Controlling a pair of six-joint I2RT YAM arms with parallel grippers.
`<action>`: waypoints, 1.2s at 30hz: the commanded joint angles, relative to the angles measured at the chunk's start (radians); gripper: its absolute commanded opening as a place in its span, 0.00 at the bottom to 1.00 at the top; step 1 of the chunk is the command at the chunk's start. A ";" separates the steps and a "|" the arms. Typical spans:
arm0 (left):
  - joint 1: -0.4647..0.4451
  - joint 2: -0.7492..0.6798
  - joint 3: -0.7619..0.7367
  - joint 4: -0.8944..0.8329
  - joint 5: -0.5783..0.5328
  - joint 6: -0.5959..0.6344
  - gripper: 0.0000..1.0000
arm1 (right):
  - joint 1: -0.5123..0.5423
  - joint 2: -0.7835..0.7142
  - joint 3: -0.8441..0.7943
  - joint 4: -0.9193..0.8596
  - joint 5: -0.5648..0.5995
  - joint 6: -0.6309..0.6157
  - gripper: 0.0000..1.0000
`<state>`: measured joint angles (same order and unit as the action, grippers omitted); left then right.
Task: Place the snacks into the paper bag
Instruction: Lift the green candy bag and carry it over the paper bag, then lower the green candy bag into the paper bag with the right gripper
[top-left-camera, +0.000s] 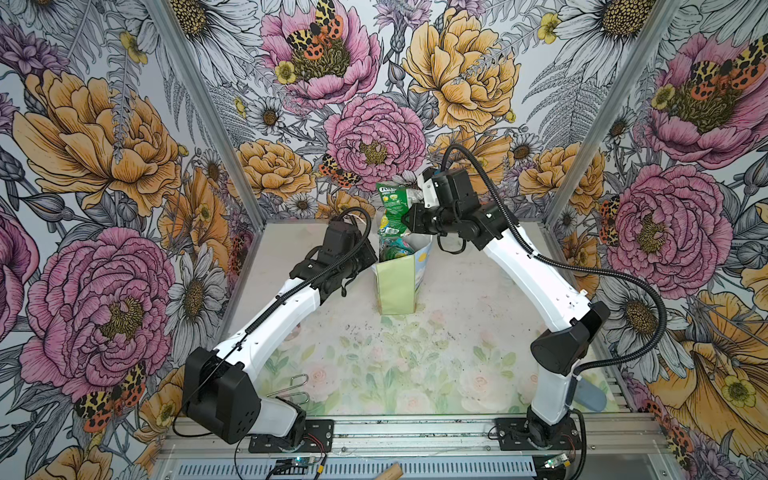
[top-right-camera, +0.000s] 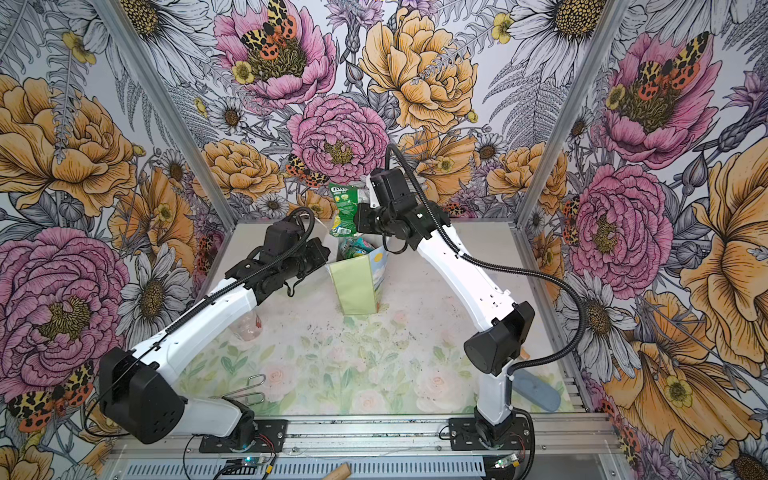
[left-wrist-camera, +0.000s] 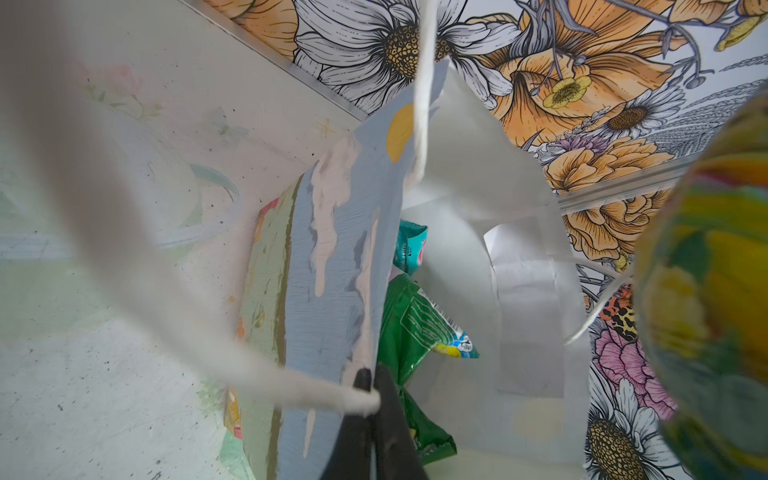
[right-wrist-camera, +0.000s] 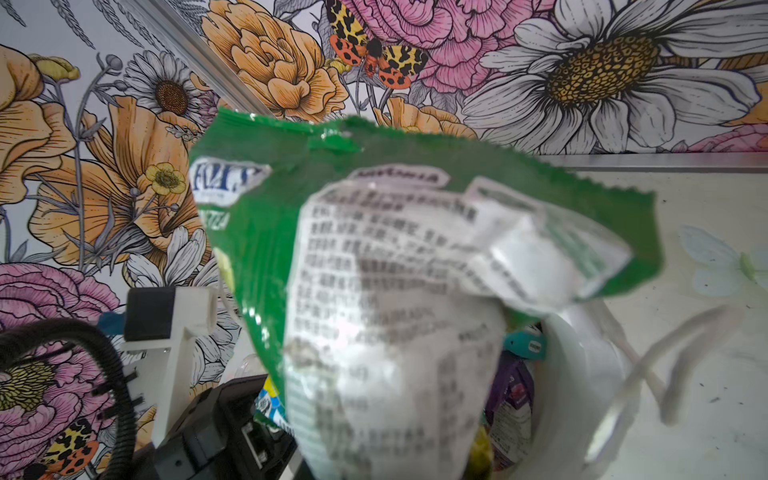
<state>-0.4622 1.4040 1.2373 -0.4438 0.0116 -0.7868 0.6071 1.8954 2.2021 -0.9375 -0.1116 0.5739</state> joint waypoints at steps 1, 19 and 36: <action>-0.001 -0.016 -0.004 0.001 -0.002 -0.003 0.00 | 0.006 0.023 0.045 -0.025 0.048 -0.030 0.00; -0.001 -0.014 0.000 0.003 -0.002 -0.002 0.00 | 0.028 0.177 0.263 -0.272 0.112 -0.053 0.00; 0.004 -0.016 -0.003 0.005 -0.001 0.001 0.00 | 0.031 0.238 0.275 -0.315 0.119 -0.051 0.00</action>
<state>-0.4622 1.4040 1.2373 -0.4438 0.0116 -0.7868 0.6300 2.1151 2.4397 -1.2518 -0.0177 0.5304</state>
